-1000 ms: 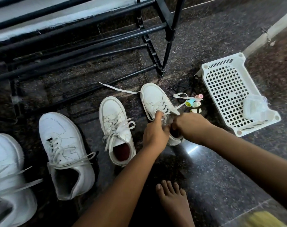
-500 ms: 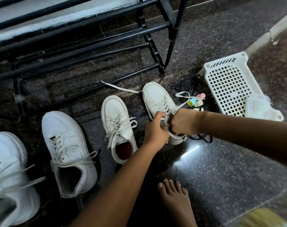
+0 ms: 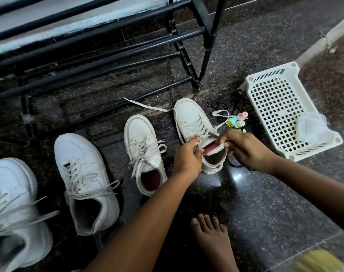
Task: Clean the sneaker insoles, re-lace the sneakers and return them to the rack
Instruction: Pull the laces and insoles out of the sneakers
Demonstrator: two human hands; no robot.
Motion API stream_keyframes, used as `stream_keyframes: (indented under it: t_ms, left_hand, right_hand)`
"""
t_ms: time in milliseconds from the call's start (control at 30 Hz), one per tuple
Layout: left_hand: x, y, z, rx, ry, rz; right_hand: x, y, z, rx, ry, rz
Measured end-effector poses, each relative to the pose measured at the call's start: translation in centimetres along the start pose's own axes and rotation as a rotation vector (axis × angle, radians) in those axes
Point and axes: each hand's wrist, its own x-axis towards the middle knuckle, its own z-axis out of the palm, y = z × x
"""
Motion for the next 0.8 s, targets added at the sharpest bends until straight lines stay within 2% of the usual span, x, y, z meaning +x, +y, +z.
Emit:
stream_keyframes:
  t_ms: [100,167,267,433,667,800]
  left_hand:
    - [0.0,-0.1,-0.1,0.008,0.007,0.008]
    - [0.0,-0.1,0.0,-0.004,0.013,-0.005]
    - [-0.1,0.2,0.2,-0.007,0.044,-0.002]
    - [0.3,0.2,0.6,0.034,0.097,0.019]
    - [0.2,0.2,0.9,0.001,0.162,0.009]
    - [0.1,0.3,0.9,0.077,0.189,0.042]
  right_hand:
    - [-1.0,-2.1,-0.1,0.24,0.062,0.004]
    - [-1.9,-2.4,1.6,0.274,0.086,0.009]
    - [-1.9,-3.1,1.7,0.237,0.11,0.024]
    - [-2.4,-3.6,3.2,-0.04,0.08,-0.036]
    - [-4.4,-4.7,3.1,0.095,0.213,0.005]
    - [-6.9,-6.9,0.8,0.12,0.256,-0.018]
